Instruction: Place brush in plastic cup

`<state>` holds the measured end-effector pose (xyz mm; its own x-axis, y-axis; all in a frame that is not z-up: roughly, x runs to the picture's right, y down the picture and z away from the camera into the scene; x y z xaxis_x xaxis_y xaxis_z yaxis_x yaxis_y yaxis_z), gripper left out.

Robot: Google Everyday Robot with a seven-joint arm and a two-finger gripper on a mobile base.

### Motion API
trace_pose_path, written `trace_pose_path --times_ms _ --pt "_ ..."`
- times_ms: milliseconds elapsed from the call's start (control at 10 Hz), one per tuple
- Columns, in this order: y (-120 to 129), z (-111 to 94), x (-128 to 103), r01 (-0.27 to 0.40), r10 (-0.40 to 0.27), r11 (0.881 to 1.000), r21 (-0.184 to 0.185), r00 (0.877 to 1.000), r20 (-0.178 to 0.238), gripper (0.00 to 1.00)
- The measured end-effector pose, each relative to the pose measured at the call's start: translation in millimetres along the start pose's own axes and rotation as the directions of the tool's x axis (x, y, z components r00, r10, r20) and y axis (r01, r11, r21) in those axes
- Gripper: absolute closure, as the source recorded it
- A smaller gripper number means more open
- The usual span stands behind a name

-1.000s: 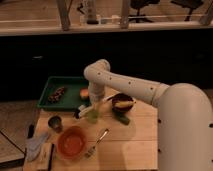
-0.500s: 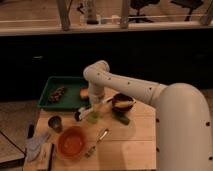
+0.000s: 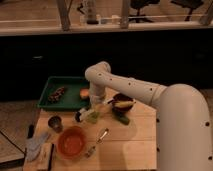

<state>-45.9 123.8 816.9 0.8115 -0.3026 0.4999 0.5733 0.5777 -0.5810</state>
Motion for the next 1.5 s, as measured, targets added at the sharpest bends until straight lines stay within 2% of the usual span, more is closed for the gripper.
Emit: trace_pose_path --times_ms 400,700,1500 --pt "0.6 0.4 0.3 -0.004 0.004 1.000 0.001 1.000 0.013 0.45" --pt "0.1 -0.5 0.2 -0.004 0.004 1.000 0.003 1.000 0.017 0.21" --pt "-1.6 -3.2 -3.0 0.000 0.000 1.000 0.012 1.000 0.022 0.20"
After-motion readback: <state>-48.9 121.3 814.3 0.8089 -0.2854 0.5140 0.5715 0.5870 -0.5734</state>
